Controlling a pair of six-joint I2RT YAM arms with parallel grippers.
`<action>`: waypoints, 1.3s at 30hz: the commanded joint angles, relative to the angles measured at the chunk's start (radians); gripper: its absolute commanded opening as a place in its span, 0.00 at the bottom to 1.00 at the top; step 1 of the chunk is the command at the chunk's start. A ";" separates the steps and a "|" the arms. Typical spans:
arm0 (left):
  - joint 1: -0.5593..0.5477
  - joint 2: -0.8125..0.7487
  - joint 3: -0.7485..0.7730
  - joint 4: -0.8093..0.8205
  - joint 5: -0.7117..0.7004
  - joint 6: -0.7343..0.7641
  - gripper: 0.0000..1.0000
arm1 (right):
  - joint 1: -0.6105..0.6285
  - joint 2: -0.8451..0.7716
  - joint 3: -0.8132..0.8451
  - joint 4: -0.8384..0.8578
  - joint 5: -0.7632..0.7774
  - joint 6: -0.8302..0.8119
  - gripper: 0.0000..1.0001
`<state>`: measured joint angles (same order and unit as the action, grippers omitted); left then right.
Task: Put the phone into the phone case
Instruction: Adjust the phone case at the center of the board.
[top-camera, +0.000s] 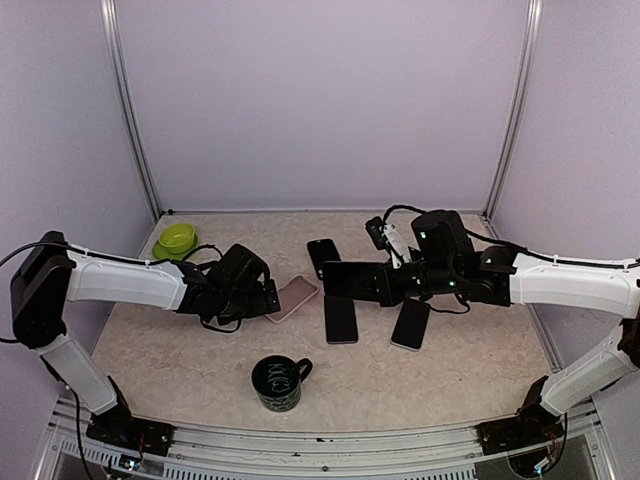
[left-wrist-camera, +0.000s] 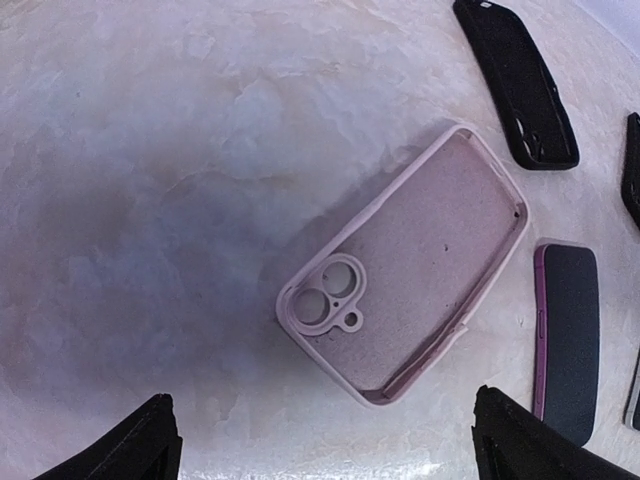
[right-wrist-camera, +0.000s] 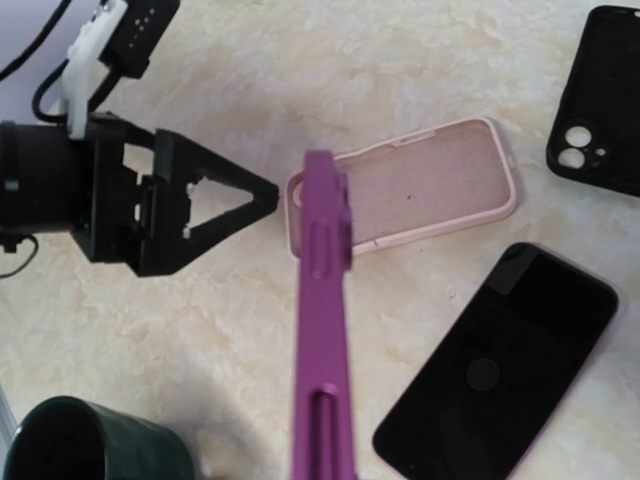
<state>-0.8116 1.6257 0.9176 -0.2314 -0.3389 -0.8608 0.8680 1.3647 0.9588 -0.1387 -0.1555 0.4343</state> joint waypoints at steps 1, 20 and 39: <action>-0.001 0.006 -0.005 -0.018 -0.015 -0.151 0.99 | -0.004 -0.017 0.037 0.044 0.000 -0.009 0.00; 0.031 0.163 0.050 0.026 -0.031 -0.190 0.90 | -0.004 -0.042 -0.004 0.057 0.006 -0.002 0.00; 0.029 0.232 0.140 -0.096 -0.142 -0.186 0.58 | -0.004 -0.039 -0.026 0.077 0.013 -0.001 0.00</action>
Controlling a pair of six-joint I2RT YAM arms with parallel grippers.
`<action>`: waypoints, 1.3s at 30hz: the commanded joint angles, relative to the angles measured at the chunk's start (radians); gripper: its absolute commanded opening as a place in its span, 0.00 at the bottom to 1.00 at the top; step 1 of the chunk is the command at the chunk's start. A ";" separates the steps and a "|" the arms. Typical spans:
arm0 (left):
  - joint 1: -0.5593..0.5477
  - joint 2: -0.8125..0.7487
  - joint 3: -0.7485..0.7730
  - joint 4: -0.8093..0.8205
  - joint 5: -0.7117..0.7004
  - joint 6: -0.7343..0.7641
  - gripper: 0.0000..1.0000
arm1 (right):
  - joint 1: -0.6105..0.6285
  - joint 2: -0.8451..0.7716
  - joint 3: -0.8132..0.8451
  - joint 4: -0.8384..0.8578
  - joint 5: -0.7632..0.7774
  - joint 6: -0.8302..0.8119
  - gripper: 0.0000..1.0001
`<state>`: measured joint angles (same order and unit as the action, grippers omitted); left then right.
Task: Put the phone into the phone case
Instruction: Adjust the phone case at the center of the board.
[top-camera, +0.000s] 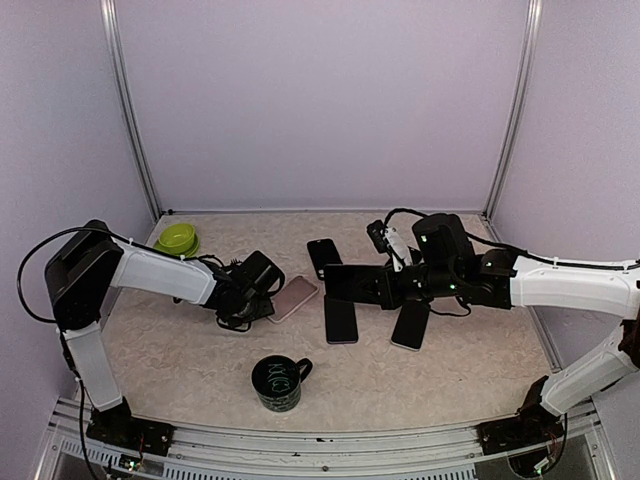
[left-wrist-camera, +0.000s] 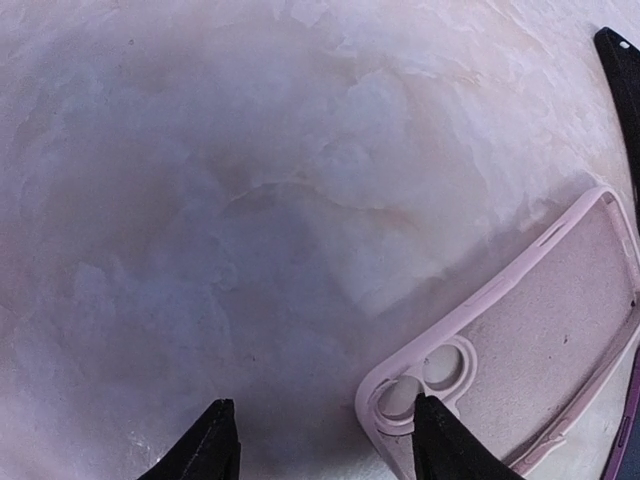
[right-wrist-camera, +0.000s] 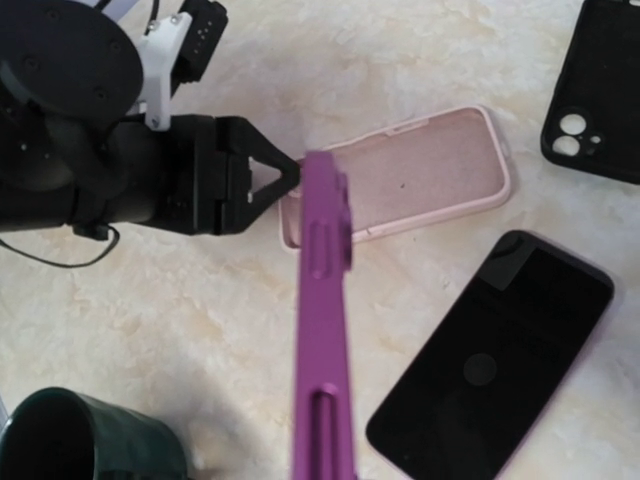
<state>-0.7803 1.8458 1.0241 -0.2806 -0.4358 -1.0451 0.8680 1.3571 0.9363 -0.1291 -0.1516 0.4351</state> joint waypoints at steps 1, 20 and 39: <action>-0.002 0.016 0.037 -0.050 -0.045 0.001 0.56 | -0.004 -0.031 -0.005 0.068 0.006 -0.001 0.00; 0.000 0.071 0.093 -0.063 -0.045 0.049 0.35 | -0.004 -0.030 0.004 0.064 0.017 -0.016 0.00; 0.023 0.060 0.115 -0.002 -0.124 0.219 0.01 | -0.004 -0.010 0.037 0.042 0.046 -0.064 0.00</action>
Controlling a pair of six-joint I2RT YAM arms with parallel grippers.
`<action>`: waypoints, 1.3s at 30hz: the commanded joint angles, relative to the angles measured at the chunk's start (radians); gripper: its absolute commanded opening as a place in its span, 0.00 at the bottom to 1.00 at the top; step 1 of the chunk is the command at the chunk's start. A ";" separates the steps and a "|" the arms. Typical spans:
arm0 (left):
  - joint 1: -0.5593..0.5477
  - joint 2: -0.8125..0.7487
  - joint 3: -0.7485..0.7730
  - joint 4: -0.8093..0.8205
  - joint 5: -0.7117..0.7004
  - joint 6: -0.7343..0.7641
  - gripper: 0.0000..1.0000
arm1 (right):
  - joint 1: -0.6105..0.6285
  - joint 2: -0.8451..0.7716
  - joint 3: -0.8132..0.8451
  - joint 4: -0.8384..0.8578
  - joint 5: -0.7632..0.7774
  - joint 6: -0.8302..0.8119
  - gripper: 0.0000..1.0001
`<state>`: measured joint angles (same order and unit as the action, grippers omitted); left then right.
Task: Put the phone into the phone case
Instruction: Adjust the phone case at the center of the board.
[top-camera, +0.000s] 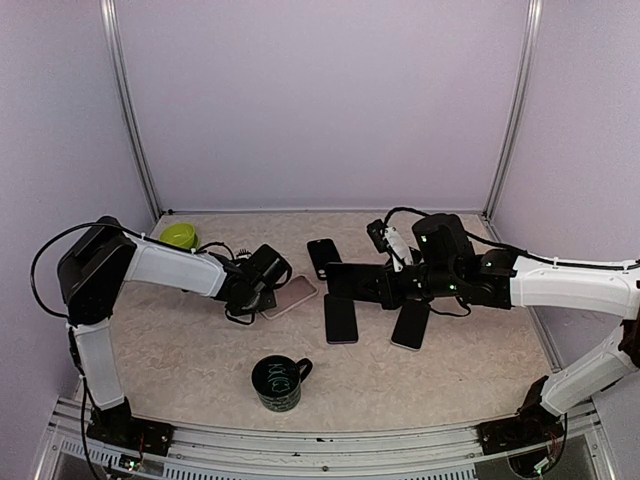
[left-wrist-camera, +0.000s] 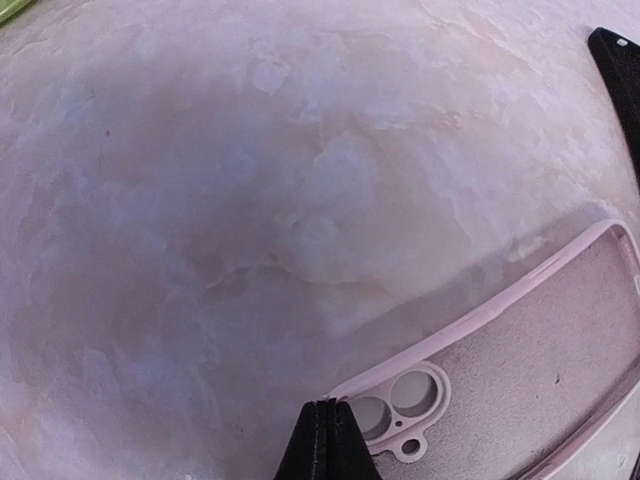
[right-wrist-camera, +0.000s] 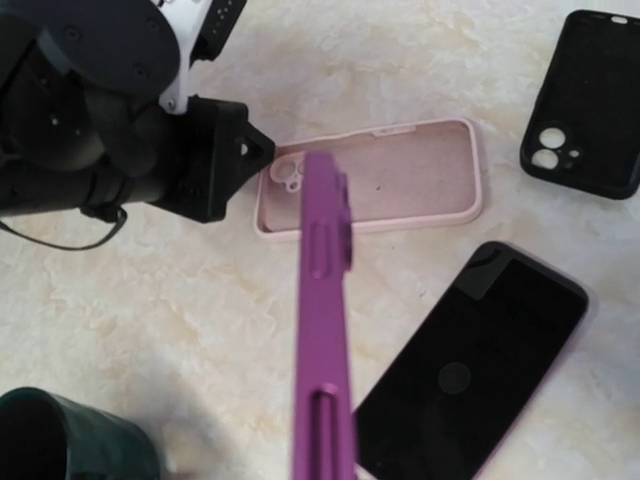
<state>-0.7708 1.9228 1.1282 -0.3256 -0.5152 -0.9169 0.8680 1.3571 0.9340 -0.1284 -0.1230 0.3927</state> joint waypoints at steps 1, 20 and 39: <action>0.018 -0.029 0.004 0.060 -0.043 0.119 0.00 | -0.004 -0.007 0.044 0.040 0.016 -0.025 0.00; 0.169 -0.021 0.059 0.138 0.074 0.444 0.00 | -0.021 0.126 0.205 -0.025 -0.074 -0.084 0.01; 0.156 -0.227 -0.217 0.272 0.213 0.149 0.25 | -0.181 0.711 0.860 -0.391 -0.368 -0.086 0.00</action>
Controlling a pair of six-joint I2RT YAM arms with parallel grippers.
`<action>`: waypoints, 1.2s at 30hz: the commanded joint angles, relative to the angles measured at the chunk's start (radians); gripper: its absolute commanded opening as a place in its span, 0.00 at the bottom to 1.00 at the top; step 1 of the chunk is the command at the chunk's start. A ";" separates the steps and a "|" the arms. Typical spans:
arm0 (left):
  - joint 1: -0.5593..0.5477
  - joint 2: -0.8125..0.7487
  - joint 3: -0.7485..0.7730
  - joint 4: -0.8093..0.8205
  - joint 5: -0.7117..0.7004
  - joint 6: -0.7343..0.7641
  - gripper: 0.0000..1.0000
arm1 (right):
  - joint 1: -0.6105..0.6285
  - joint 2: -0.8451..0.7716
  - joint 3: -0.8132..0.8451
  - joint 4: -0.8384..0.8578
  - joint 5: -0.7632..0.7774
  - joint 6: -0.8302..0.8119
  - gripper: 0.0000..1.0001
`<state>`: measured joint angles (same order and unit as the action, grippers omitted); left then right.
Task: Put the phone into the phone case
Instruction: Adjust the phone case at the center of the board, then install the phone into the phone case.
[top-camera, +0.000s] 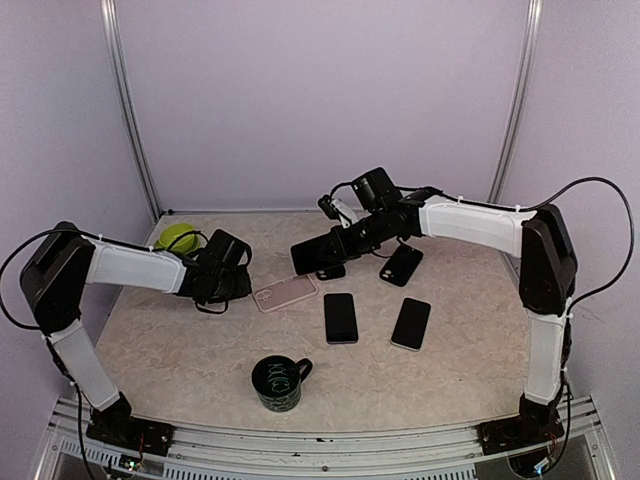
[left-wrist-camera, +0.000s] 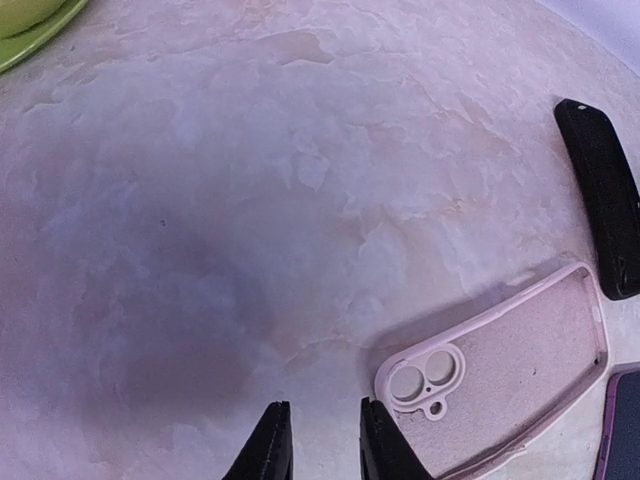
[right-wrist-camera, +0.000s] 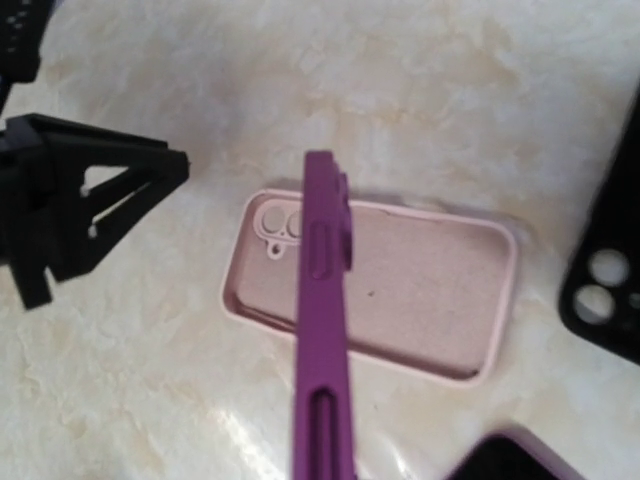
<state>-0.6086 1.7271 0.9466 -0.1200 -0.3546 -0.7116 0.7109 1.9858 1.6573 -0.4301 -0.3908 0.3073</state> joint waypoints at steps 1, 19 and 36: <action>-0.006 -0.034 -0.045 0.073 0.060 -0.068 0.28 | -0.033 0.110 0.167 -0.101 -0.152 -0.001 0.00; 0.009 -0.046 -0.147 0.325 0.220 -0.148 0.94 | -0.081 0.421 0.549 -0.294 -0.336 -0.045 0.00; -0.036 -0.012 -0.216 0.464 0.246 -0.245 0.99 | -0.106 0.531 0.576 -0.343 -0.439 -0.004 0.00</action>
<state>-0.6258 1.7008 0.7227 0.3065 -0.1078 -0.9360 0.6189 2.5034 2.1967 -0.7589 -0.7895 0.2974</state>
